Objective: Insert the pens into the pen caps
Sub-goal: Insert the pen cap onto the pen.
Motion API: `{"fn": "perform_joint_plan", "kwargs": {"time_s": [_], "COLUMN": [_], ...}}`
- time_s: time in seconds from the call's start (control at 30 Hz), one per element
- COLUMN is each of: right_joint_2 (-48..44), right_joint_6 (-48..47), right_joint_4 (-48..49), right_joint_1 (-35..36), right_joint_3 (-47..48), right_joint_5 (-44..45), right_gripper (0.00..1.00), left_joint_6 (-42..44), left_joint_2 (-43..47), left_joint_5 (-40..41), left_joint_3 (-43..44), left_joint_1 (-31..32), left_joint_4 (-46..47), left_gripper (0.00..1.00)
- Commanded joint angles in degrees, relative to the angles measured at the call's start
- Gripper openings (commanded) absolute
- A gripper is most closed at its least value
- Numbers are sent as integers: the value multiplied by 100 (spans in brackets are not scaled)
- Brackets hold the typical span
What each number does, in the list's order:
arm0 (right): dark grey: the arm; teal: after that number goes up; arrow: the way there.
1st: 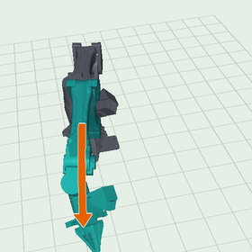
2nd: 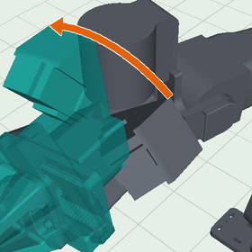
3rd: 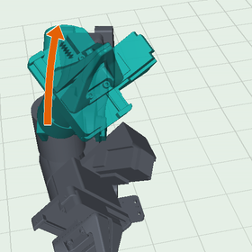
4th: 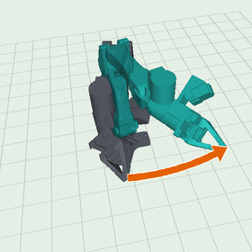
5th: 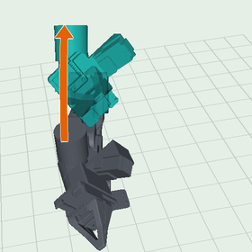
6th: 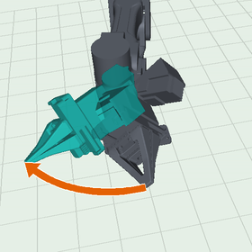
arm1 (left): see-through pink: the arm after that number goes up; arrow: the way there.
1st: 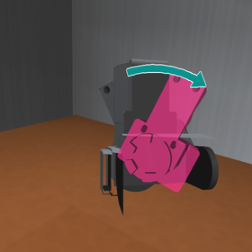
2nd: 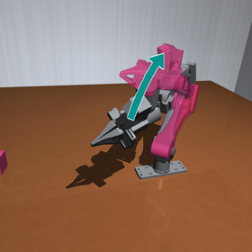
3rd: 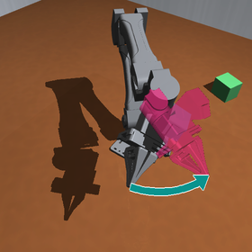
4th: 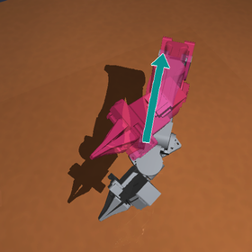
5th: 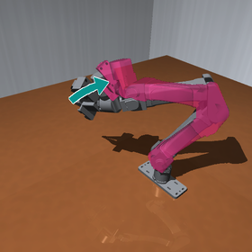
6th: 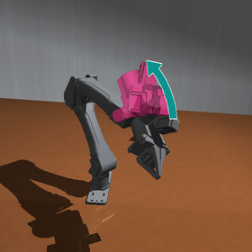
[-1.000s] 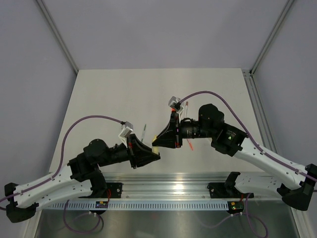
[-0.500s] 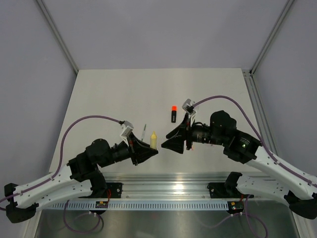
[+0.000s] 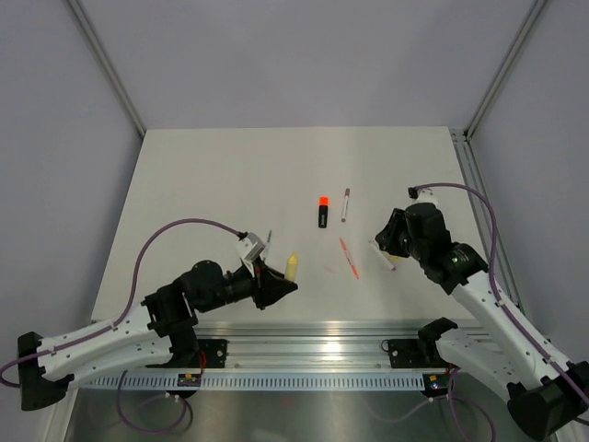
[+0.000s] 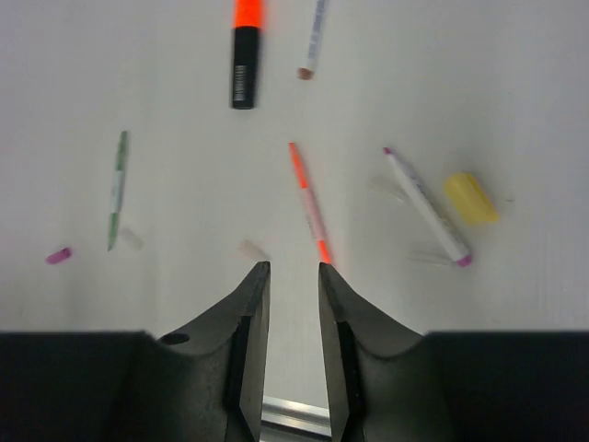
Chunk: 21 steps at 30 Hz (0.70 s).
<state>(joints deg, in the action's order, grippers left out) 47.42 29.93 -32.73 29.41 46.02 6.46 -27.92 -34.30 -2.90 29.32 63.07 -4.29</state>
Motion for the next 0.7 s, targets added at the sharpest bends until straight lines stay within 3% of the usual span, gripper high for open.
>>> {"fn": "perform_joint_plan", "kwargs": {"time_s": [0.0,0.13,0.27,0.4,0.67], "right_joint_2": [432,1391,2024,2665,3922], "right_joint_6": [5,-391,-637,-980,-1428], "right_joint_4": [-418,-357,-146,-383,-1007], "right_joint_1": [-680,-1796,-2175,-2746,-2783], "right_joint_3": [47,152,267,557,1242], "right_joint_5": [542,-213,-540,-1172,-1815], "right_gripper": [35,44,56,62,65], "left_joint_6": [112,182,357,419,279], "left_joint_2": [-15,-138,-59,205,152], "left_joint_5": [-334,-440,-493,-413,-888], "left_joint_3": [-330,-427,-515,-778,-911], "left_joint_1": [-5,4,-5,-5,-5], "left_joint_4": [1219,1344,1291,1405,1722], "left_gripper": [0,0,0,0,0]}}
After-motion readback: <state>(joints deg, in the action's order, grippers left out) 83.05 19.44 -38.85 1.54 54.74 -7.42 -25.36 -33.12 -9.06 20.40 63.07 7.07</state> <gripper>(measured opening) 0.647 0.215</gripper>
